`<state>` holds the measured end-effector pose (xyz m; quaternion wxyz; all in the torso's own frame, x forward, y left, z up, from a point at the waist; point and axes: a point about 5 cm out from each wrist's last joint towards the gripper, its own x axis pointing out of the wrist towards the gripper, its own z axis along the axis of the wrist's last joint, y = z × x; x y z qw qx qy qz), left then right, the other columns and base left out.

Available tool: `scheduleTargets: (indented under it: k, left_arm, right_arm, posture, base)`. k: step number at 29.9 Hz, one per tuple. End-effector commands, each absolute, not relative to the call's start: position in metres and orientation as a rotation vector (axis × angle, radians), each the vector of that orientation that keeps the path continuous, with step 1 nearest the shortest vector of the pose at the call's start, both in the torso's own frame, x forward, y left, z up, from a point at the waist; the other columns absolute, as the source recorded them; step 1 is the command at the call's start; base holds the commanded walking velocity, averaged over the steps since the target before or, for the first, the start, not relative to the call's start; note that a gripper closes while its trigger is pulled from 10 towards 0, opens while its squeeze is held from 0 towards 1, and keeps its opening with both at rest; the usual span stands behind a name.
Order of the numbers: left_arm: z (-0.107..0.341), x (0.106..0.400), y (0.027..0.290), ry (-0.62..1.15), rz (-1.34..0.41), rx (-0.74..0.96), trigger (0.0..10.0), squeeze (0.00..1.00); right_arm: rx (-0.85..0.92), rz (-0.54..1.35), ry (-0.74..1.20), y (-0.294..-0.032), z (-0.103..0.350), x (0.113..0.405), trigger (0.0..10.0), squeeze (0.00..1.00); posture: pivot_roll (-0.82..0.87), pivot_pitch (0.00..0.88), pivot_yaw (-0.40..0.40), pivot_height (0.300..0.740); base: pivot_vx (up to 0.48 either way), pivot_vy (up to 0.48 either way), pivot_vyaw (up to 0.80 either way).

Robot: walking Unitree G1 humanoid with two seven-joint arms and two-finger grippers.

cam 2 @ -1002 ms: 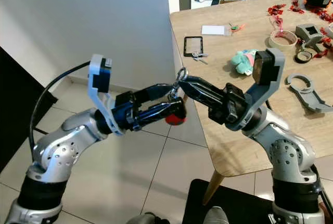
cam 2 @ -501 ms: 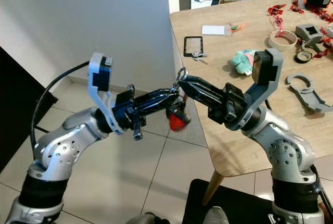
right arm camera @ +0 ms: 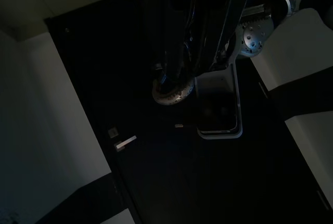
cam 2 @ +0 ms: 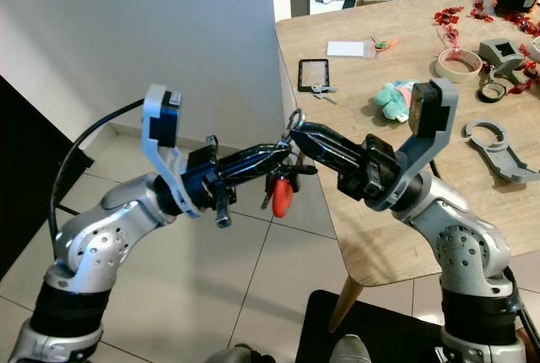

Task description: Hang keys on a hook

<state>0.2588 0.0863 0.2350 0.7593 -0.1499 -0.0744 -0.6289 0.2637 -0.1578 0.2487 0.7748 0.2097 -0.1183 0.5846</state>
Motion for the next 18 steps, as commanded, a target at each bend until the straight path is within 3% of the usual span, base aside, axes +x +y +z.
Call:
scheduleTargets:
  k: [1, 3, 4, 7, 9, 10, 11, 18]
  left_arm:
    - [0.2308, 0.2564, 0.0833, -0.143, -1.386, -0.328, 10.0, 0.0]
    - [0.2308, 0.2564, 0.0834, -0.143, -1.386, -0.327, 10.0, 0.0]
    - [0.2309, 0.2564, 0.0834, -0.144, -1.387, -0.327, 10.0, 0.0]
    - [0.2309, 0.2557, 0.0834, -0.148, -1.389, -0.329, 10.0, 0.0]
    - [0.2308, 0.2553, 0.0834, -0.149, -1.39, -0.33, 10.0, 0.0]
    - [0.2307, 0.255, 0.0834, -0.149, -1.391, -0.33, 10.0, 0.0]
    - [0.2307, 0.2549, 0.0833, -0.15, -1.391, -0.331, 10.0, 0.0]
    - [0.2311, 0.2557, 0.0833, -0.156, -1.385, -0.338, 10.0, 0.0]
  right_arm:
    - [0.453, 1.272, -0.264, -0.1525, 0.2488, 0.264, 10.0, 0.36]
    - [0.455, 1.262, -0.267, -0.1529, 0.249, 0.2652, 10.0, 0.36]
    - [0.457, 1.254, -0.268, -0.1532, 0.2492, 0.2664, 10.0, 0.71]
    - [0.442, 1.246, -0.263, -0.1525, 0.2484, 0.2669, 10.0, 0.74]
    - [0.43, 1.243, -0.255, -0.1519, 0.2472, 0.2667, 10.0, 0.49]
    - [0.427, 1.237, -0.25, -0.1519, 0.2465, 0.267, 10.0, 0.13]
    - [0.425, 1.233, -0.246, -0.152, 0.246, 0.2672, 10.0, 0.01]
    - [0.422, 1.225, -0.227, -0.1523, 0.2442, 0.2672, 10.0, 0.0]
  posture:
    - [-0.1, 0.142, 0.097, 0.74]
    - [-0.1, 0.142, 0.097, 0.74]
    - [-0.1, 0.142, 0.097, 0.74]
    - [-0.1, 0.139, 0.095, 0.74]
    - [-0.1, 0.137, 0.093, 0.74]
    - [-0.1, 0.137, 0.093, 0.74]
    - [-0.1, 0.137, 0.093, 0.74]
    - [-0.1, 0.144, 0.096, 0.74]
  base:
    - [0.0, 0.0, 0.0]
    - [0.0, 0.0, 0.0]
    - [0.0, 0.0, 0.0]
    - [0.0, 0.0, 0.0]
    - [0.0, 0.0, 0.0]
    - [0.0, 0.0, 0.0]
    - [0.0, 0.0, 0.0]
    - [0.0, 0.0, 0.0]
